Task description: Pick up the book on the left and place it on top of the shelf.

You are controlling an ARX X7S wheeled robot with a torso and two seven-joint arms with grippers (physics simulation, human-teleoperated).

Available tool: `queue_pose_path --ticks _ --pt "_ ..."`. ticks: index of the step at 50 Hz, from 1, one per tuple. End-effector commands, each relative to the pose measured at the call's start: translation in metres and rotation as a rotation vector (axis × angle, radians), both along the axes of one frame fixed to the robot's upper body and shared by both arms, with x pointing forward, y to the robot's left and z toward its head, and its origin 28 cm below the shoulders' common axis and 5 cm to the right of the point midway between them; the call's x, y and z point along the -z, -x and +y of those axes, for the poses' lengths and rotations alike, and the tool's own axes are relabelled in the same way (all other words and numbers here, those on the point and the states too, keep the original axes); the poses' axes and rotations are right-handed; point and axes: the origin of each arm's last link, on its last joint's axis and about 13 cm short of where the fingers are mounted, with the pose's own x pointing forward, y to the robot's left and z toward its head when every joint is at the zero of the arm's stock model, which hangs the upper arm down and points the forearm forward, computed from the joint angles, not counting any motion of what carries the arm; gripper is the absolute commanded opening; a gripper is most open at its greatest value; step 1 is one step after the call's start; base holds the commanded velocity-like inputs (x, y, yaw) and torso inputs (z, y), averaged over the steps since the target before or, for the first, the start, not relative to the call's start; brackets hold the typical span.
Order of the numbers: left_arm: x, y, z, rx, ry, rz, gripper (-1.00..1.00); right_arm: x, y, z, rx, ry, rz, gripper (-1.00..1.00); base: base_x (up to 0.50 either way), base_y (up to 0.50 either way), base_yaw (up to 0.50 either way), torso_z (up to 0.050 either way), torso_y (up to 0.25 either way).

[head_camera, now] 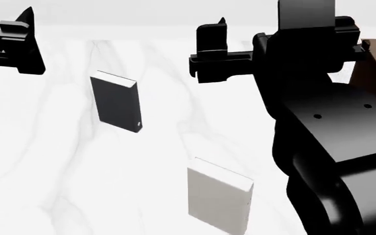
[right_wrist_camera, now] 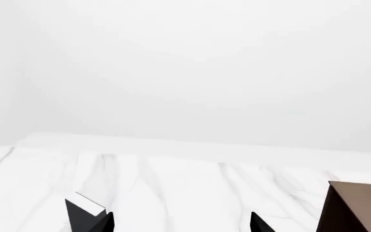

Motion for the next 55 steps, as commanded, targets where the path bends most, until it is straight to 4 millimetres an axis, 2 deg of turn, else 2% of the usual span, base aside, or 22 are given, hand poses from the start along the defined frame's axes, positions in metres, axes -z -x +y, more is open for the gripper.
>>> queue_pose_path --ticks 1,48,55 --pt "0.000 0.000 0.001 -0.002 0.005 -0.002 1.00 0.002 -0.001 0.001 -0.006 0.008 0.009 1.00 0.50 0.00 0.00 0.000 0.000" --pt "0.003 0.000 0.003 -0.002 0.013 0.004 1.00 0.011 -0.004 0.004 0.001 0.041 0.026 1.00 0.50 0.00 0.00 0.000 0.002" --pt "0.004 0.000 0.003 -0.002 0.017 0.006 1.00 0.013 -0.003 0.006 -0.050 0.054 0.075 1.00 0.04 0.00 0.00 0.000 0.003"
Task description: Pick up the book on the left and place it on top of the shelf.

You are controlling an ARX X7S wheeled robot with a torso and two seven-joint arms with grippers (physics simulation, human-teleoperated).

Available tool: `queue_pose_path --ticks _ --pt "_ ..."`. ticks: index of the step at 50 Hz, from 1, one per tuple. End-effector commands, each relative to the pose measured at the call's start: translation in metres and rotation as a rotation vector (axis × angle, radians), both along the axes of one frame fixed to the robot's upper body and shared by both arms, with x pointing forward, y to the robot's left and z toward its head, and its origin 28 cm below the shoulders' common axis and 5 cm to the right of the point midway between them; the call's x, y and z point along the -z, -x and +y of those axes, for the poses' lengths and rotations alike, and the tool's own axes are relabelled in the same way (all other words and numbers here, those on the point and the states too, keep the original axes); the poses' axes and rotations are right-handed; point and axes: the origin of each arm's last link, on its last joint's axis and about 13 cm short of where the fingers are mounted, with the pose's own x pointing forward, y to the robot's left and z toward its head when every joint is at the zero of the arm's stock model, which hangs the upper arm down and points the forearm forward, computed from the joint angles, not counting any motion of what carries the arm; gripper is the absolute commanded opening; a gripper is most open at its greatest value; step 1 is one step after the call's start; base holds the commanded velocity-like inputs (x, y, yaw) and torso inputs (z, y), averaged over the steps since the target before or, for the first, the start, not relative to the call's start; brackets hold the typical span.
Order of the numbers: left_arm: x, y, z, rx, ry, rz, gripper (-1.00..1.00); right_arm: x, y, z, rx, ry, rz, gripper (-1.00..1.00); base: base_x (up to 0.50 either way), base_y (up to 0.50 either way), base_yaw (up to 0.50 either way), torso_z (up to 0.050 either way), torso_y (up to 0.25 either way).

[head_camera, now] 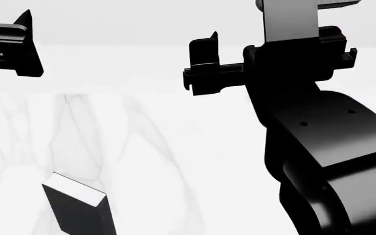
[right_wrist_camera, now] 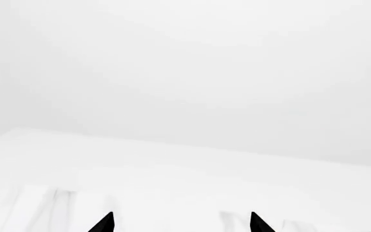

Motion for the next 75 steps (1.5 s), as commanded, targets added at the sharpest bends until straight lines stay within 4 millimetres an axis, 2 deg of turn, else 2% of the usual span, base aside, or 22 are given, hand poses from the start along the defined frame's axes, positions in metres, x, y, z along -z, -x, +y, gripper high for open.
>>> queue_pose_path --ticks 1,5,6,8,10,11,12,13,33,40,47,56,75 --pt "0.001 0.000 0.000 0.002 0.005 0.002 1.00 0.002 0.000 0.002 -0.036 0.017 0.052 1.00 0.00 0.00 0.00 0.000 0.000" --pt "0.000 0.001 0.000 0.004 0.005 -0.001 1.00 0.002 -0.005 0.004 -0.037 0.057 0.088 1.00 0.00 0.00 0.00 0.000 0.000" --pt "0.000 0.001 0.000 0.003 0.003 -0.001 1.00 0.000 -0.013 0.004 -0.124 0.084 0.100 1.00 0.00 0.00 0.00 0.000 0.000" --pt "0.000 0.001 0.001 0.004 0.003 -0.002 1.00 0.000 -0.017 0.005 -0.144 0.122 0.100 1.00 0.00 0.00 0.00 0.000 0.000" --pt "-0.001 0.002 0.001 0.005 0.003 -0.005 1.00 0.001 -0.021 0.007 -0.255 0.138 0.123 1.00 0.00 0.00 0.00 0.000 0.000" --pt "-0.001 0.002 0.001 0.008 -0.004 -0.005 1.00 0.019 -0.039 -0.004 -0.337 0.222 0.177 1.00 0.00 0.00 0.00 0.000 0.000" --pt "-0.001 0.002 0.001 0.008 -0.003 -0.004 1.00 0.032 -0.043 0.013 -0.536 0.319 0.197 1.00 0.00 0.00 0.00 0.000 0.000" --pt "-0.001 0.002 0.001 0.009 -0.003 -0.005 1.00 0.042 -0.042 0.022 -0.673 0.374 0.269 1.00 0.00 0.00 0.00 0.000 0.000" --pt "0.002 0.001 0.001 0.009 -0.007 0.003 1.00 0.048 -0.037 0.028 -0.724 0.374 0.293 1.00 0.00 0.00 0.00 0.000 0.000" --pt "0.001 0.001 0.001 0.011 -0.009 0.004 1.00 0.050 -0.026 0.032 -0.818 0.372 0.296 1.00 0.00 0.00 0.00 0.000 0.000" --pt "0.002 0.001 0.001 0.011 -0.011 0.006 1.00 0.049 -0.020 0.036 -0.841 0.363 0.283 1.00 0.00 0.00 0.00 0.000 0.000" --pt "0.002 0.002 0.000 0.013 -0.014 0.007 1.00 0.053 -0.027 0.041 -0.851 0.344 0.283 1.00 0.00 0.00 0.00 0.000 0.000" --pt "0.003 0.002 0.000 0.012 -0.020 0.011 1.00 0.078 -0.041 0.069 -0.907 0.307 0.326 1.00 0.00 0.00 0.00 0.000 0.000"
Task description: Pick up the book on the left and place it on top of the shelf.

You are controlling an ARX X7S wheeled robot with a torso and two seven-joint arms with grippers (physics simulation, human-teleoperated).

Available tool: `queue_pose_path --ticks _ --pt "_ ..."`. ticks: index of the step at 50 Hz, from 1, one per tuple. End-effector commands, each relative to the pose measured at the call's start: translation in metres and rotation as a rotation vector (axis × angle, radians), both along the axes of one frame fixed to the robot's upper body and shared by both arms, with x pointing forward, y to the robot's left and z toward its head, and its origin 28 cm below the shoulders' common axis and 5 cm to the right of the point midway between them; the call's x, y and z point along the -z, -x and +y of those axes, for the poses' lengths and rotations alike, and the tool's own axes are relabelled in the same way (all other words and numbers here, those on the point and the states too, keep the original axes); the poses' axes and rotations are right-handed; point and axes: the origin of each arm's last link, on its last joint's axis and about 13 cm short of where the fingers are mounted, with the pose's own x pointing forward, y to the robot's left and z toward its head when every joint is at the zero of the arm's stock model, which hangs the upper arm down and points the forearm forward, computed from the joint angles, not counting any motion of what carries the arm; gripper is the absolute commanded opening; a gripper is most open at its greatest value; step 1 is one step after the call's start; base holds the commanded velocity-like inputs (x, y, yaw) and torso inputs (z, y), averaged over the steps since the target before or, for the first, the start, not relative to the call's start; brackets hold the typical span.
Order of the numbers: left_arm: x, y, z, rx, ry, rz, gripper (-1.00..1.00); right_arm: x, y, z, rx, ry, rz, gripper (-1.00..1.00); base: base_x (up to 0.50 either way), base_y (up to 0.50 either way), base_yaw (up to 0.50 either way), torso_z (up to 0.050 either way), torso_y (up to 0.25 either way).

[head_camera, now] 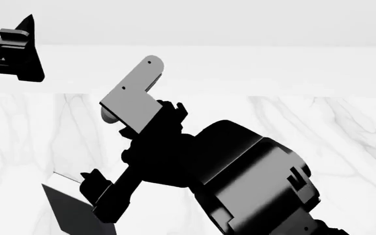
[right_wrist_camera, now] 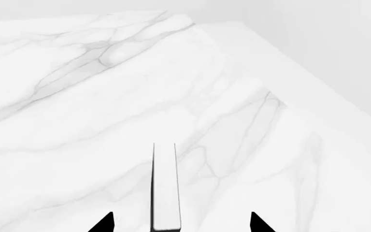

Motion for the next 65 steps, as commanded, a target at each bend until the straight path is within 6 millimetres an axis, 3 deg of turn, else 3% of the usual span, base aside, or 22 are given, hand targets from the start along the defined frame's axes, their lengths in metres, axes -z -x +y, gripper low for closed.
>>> queue_pose_path --ticks 1,36,65 --pt "0.000 0.000 -0.001 0.002 -0.005 0.002 1.00 0.016 -0.007 0.016 -0.023 -0.007 0.036 1.00 0.00 0.00 0.00 0.000 0.000" --pt "0.001 0.003 -0.001 0.011 -0.004 -0.002 1.00 0.084 -0.033 0.043 0.010 0.061 0.169 1.00 0.00 0.00 0.00 0.000 0.000" --pt "0.002 0.004 -0.002 0.017 -0.004 -0.002 1.00 0.104 -0.036 0.043 0.030 0.115 0.209 1.00 0.00 0.00 0.00 0.000 0.000"
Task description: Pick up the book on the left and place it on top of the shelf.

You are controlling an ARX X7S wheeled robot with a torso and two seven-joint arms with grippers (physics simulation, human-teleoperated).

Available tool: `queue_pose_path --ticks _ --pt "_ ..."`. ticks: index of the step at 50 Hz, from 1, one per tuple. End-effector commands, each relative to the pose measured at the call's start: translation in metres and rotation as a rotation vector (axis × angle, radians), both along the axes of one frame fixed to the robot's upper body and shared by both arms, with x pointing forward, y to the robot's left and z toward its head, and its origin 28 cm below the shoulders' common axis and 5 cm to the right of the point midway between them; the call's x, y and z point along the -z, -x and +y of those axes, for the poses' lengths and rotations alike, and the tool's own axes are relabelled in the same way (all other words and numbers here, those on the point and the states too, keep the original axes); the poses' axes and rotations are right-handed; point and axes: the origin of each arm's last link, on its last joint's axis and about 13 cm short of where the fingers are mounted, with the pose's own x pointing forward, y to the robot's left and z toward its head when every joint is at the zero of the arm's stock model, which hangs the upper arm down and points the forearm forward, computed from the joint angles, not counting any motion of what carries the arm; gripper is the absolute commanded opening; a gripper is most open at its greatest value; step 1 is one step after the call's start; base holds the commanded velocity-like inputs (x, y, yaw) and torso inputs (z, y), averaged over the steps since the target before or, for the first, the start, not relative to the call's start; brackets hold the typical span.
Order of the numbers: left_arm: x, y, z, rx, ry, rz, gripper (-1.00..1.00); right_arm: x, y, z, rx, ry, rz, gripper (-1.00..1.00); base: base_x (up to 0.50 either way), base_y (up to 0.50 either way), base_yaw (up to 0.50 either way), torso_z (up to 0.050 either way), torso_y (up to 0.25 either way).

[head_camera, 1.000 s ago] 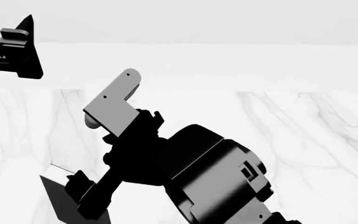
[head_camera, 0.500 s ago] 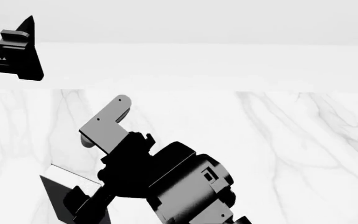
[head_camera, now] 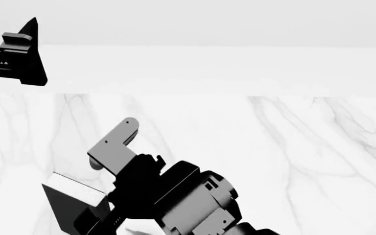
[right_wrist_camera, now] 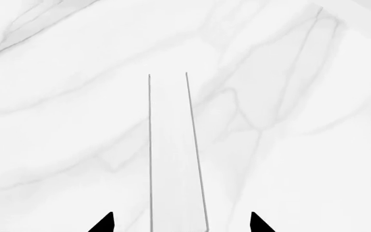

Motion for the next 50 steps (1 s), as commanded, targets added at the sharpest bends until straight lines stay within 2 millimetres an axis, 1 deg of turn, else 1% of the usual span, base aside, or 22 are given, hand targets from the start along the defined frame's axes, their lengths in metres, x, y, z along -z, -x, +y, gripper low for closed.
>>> queue_pose_path --ticks 1,20,33,41,50 --pt "0.001 0.001 0.000 0.000 0.001 0.000 1.00 0.006 -0.001 -0.001 0.011 0.018 0.009 1.00 0.00 0.00 0.00 0.000 0.000" --pt "0.003 0.000 0.000 0.003 0.003 0.005 1.00 0.023 0.005 -0.001 -0.003 0.047 0.039 1.00 0.00 0.00 0.00 0.000 0.000" --pt "0.005 0.000 0.001 0.004 0.005 0.012 1.00 0.018 0.003 0.001 -0.012 0.037 0.027 1.00 0.00 0.00 0.00 0.000 0.000" --pt "0.004 0.001 0.000 0.014 0.017 0.022 1.00 0.011 0.001 0.003 -0.016 0.029 0.011 1.00 0.00 0.00 0.00 0.000 0.000" --pt "0.005 0.002 0.001 0.035 0.010 0.030 1.00 0.010 0.001 0.003 -0.017 0.025 0.005 1.00 0.00 0.00 0.00 0.000 0.000"
